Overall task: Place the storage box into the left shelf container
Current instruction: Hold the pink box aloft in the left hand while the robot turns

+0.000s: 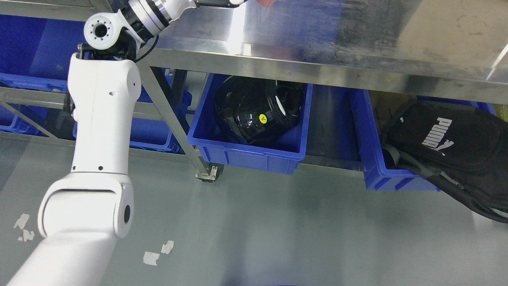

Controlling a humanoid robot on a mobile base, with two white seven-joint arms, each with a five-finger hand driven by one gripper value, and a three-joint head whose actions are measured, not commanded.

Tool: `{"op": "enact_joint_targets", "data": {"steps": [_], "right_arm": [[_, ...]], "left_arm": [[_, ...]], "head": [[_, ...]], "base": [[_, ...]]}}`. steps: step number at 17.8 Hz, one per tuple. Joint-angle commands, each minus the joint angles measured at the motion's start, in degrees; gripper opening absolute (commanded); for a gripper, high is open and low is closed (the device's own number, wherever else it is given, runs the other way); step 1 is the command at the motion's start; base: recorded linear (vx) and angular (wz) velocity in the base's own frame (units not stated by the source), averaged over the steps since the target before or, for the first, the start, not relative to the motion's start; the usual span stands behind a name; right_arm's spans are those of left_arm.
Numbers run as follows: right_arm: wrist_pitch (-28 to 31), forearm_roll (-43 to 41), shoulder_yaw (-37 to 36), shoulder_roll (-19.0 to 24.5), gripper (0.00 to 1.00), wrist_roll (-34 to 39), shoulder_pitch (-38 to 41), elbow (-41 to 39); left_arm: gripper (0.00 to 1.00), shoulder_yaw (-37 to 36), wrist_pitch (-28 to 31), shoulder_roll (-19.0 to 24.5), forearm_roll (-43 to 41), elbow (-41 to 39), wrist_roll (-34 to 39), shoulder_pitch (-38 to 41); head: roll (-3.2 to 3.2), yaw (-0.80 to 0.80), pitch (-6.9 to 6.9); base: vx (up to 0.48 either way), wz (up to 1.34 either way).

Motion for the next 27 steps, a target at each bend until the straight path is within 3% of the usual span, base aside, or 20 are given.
{"op": "enact_joint_targets", "data": {"steps": [1, 4, 7, 10, 17, 27], "right_arm": [[0.03, -1.23, 0.00, -1.00, 1.00, -0.31, -0.26, -1.00], [0.03, -1.23, 0.00, -1.00, 1.00, -0.39, -0.18, -1.00], [-0.06, -1.23, 0.00, -1.00, 1.00, -0.39, -0.26, -1.00], [0.03, -1.23, 0.00, -1.00, 1.00, -0.39, -0.26, -1.00], [0.03, -1.23, 0.00, -1.00, 1.00, -0.39, -0.18, -1.00], [0.03, -1.23, 0.00, -1.00, 1.00, -0.39, -0.26, -1.00]], "left_arm": [[0.02, 0.36, -4.68, 0.81, 11.89, -20.18, 12.36, 12.46], [0.02, -6.93, -4.95, 0.81, 11.80, -33.11, 26.76, 22.30], [0.02, -14.06, -6.35, 0.81, 11.71, -38.76, 35.06, 29.08], [0.02, -17.15, -8.38, 0.81, 11.62, -40.09, 36.04, 32.00], [0.02, -15.05, -8.29, 0.81, 11.62, -40.26, 36.04, 33.66], [0.02, -13.21, -11.10, 0.81, 11.62, -40.62, 35.34, 43.15]], "head": [[0.00, 0.00, 0.00], [0.00, 0.00, 0.00], [0.00, 0.00, 0.00], [0.00, 0.00, 0.00], [0.00, 0.00, 0.00], [0.00, 0.00, 0.02]], "base": [[0.000, 0.00], [0.000, 0.00], [0.000, 0.00], [0.005, 0.04], [0.016, 0.17], [0.088, 1.42]]}}
